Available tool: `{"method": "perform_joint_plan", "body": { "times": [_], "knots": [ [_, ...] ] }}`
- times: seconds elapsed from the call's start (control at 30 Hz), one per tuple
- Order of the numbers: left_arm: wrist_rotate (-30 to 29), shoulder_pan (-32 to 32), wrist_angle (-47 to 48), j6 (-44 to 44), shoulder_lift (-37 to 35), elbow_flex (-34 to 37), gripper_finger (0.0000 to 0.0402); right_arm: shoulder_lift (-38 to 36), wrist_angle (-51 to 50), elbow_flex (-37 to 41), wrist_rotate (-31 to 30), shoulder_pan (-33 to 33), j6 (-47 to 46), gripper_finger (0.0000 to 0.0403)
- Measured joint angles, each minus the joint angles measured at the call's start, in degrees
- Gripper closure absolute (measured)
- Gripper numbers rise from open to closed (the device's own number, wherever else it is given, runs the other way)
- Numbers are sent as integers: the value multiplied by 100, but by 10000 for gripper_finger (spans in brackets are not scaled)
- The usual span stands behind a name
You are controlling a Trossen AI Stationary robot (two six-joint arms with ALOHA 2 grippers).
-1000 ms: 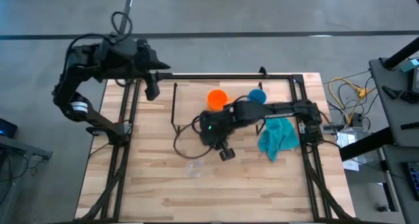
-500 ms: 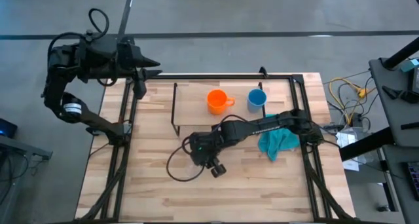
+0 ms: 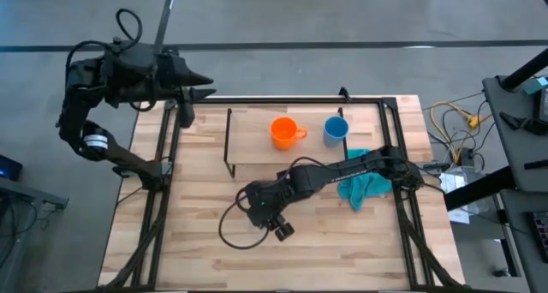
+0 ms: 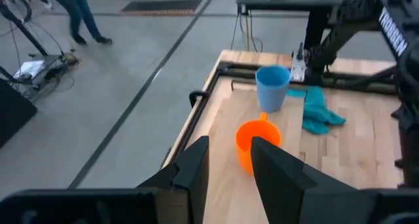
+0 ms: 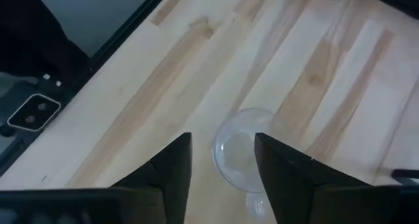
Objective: Stack small to large cups/mugs on shelf
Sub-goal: Put the transparent mug onto the shelf
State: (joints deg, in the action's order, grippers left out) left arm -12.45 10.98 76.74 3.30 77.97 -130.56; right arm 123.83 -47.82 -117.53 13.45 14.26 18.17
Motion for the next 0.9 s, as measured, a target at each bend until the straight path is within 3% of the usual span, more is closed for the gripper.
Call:
{"method": "perform_joint_plan", "body": {
  "times": [0.3,0.53,0.9],
  "knots": [
    [11,0,-449,-4,-205,0,301,7,92,553,0,13,-14,238],
    [16,0,-427,-1,-255,0,301,7,957,996,-1,11,-140,238],
    [18,2,-427,3,-222,0,301,8,1531,1611,-2,11,-12,238]
  ]
}}
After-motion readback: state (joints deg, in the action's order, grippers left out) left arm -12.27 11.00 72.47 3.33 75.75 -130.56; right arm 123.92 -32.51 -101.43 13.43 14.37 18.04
